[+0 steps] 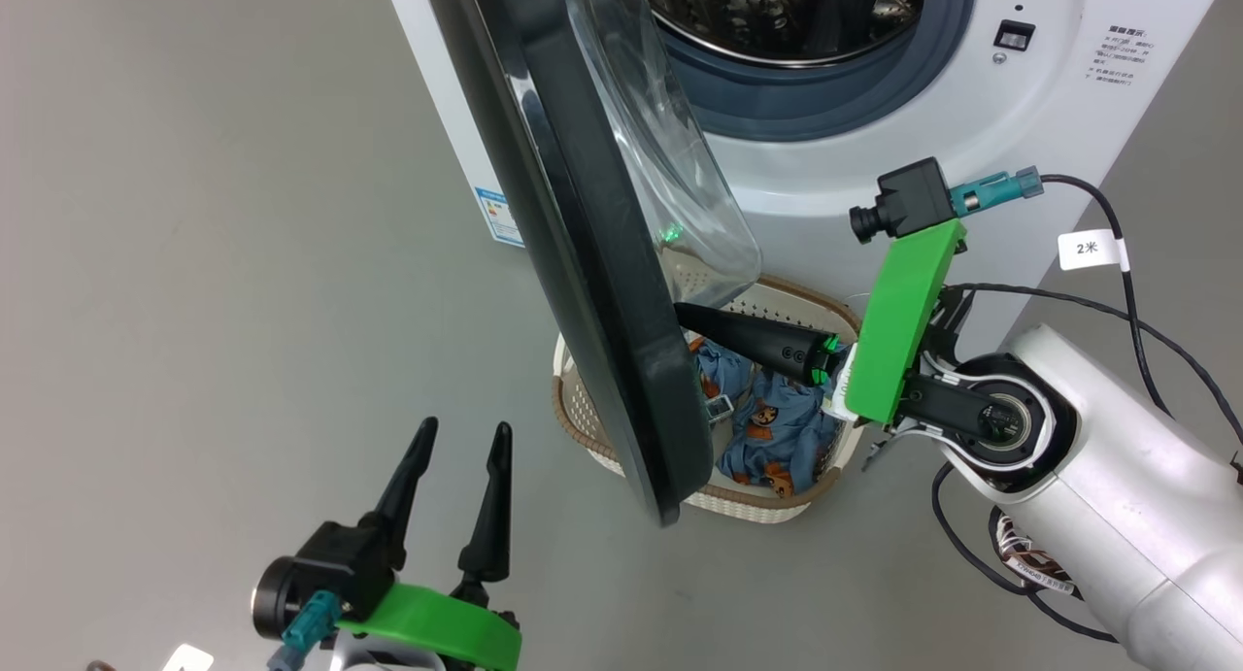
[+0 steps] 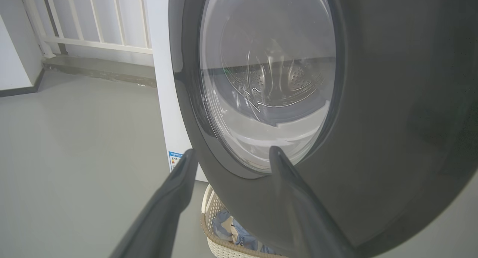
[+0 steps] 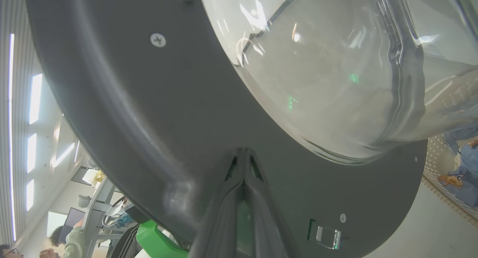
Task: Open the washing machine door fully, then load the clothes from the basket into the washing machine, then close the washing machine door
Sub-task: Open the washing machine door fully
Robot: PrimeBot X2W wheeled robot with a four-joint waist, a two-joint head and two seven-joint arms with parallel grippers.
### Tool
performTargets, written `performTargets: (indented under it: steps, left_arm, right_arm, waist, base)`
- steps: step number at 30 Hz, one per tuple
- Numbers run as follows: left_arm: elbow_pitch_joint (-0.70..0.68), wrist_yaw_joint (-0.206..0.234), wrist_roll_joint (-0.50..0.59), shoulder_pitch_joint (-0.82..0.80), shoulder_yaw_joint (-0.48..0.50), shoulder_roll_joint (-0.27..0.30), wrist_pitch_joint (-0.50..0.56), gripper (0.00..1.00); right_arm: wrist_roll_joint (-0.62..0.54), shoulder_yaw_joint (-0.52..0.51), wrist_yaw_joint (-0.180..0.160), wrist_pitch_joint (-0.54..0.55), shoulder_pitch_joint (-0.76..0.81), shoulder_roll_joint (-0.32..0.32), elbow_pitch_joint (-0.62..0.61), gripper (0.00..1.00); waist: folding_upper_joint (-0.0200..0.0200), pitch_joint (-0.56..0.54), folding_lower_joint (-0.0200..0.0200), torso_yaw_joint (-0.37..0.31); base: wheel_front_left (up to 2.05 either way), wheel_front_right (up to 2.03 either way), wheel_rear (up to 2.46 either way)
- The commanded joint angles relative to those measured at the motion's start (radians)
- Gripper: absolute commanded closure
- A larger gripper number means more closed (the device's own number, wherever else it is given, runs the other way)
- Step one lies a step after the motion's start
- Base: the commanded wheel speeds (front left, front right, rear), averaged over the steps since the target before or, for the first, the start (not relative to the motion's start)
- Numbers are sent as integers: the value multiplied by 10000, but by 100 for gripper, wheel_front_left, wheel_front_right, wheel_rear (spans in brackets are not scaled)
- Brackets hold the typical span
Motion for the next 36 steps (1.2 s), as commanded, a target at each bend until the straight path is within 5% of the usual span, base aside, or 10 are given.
performTargets:
  steps: [1,6,12,13,15,36]
  left_arm:
    - [-189,-33,91,-17,365,158,-65,0]
    - [-120,-81,126,19,472,158,-65,0]
    - [99,-223,242,-13,756,158,-65,0]
    - [139,-246,264,-24,839,158,-65,0]
    - [214,-312,287,-34,1025,158,-65,0]
    - [589,-791,738,657,2857,158,-65,0]
  right_arm:
    - [-17,-8,62,-31,264,224,-288,100]
    - [-71,-162,62,-317,418,149,-158,97]
    - [-78,-464,62,-830,817,-85,-6,44]
    - [-75,-515,62,-913,899,-133,9,22]
    - [-50,-625,62,-1082,1082,-229,32,0]
    - [-82,-1764,62,-3033,3496,-1067,496,0]
  waist:
    - [-1,-30,0,-19]
    - [-1,-206,0,-209]
    - [-1,-444,0,-584]
    - [-1,-482,0,-655]
    - [-1,-559,0,-806]
    - [-1,-1558,0,-2323]
  base:
    - [0,0,0]
    - [0,0,0]
    - [0,0,0]
    - [0,0,0]
    - [0,0,0]
    - [0,0,0]
